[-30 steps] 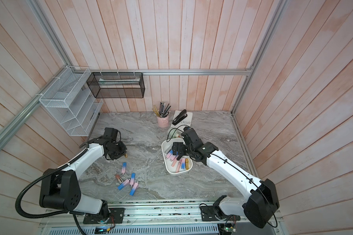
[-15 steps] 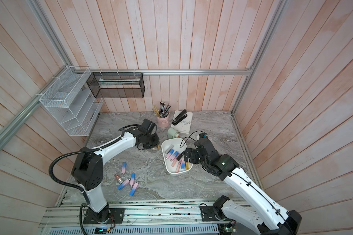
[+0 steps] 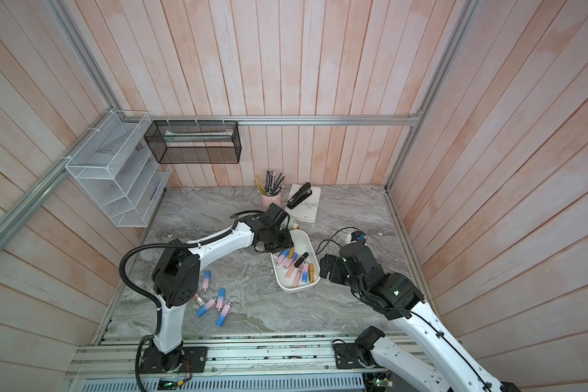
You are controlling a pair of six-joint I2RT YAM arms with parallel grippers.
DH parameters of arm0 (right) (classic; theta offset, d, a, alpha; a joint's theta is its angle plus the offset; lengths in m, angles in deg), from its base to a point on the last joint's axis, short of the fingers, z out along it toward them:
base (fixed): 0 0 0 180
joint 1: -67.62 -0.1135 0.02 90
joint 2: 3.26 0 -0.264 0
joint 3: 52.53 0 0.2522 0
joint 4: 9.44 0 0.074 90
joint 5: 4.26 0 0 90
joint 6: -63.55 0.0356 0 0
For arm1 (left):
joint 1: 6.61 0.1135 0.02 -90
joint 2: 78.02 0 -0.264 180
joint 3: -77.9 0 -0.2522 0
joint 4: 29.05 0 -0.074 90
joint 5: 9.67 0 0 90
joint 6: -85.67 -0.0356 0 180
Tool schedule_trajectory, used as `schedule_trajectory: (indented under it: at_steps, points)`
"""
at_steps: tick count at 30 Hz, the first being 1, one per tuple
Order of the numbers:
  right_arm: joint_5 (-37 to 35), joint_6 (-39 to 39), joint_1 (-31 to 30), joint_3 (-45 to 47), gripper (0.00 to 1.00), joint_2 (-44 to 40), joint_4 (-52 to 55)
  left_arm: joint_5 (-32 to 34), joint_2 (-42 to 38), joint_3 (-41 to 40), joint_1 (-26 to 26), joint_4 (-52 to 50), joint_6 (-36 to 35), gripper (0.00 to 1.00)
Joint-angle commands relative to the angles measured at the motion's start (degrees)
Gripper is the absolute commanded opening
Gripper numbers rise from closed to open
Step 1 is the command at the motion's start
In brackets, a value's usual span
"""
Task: Put the lipstick into the storage box
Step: Place the lipstick in the storage box, then pick up the lipstick at the center of the board.
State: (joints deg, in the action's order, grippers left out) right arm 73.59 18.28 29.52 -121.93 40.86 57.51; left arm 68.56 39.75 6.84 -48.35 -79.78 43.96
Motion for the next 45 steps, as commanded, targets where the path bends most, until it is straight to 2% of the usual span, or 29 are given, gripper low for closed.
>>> schedule_trajectory:
  at_steps: [1, 5, 8, 11, 14, 17, 19, 29, 45]
  points:
    - [-0.6, 0.6, -0.2, 1.1, 0.98, 0.2, 1.5, -0.5, -1.4, 1.8, -0.1, -1.2, -1.4, 0.52]
    - [1.1, -1.3, -0.2, 0.6, 0.98, 2.6, -1.0, 3.5, -8.7, 0.2, 0.5, -3.8, -3.8, 0.54]
    - [2.4, -2.5, -0.6, 0.2, 0.98, 4.2, -4.5, 7.8, -17.3, -7.2, 2.8, -5.1, -4.5, 0.54]
    - [3.7, -3.9, -0.7, 0.0, 0.98, 6.7, -7.7, 10.0, -26.9, -18.8, 8.5, -5.0, -5.1, 0.54]
    - [5.5, -5.6, -0.8, -0.5, 0.98, 10.0, -9.8, 11.1, -36.6, -30.3, 16.8, -6.3, -7.0, 0.54]
    - [6.6, -6.7, -1.2, -0.4, 0.98, 12.4, -11.8, 11.8, -43.5, -38.7, 22.5, -7.2, -9.3, 0.54]
    - [7.9, -7.2, -1.3, -0.2, 0.98, 13.8, -13.4, 12.2, -45.9, -42.2, 24.3, -7.5, -10.2, 0.54]
    - [9.5, -8.9, -4.0, -2.7, 0.98, 20.5, -16.4, 13.1, -46.3, -53.5, 26.7, -2.0, -10.6, 0.54]
    - [7.3, -5.9, -5.1, -0.9, 0.98, 17.3, -15.0, 10.3, -38.7, -56.8, 30.4, 4.8, -13.3, 0.53]
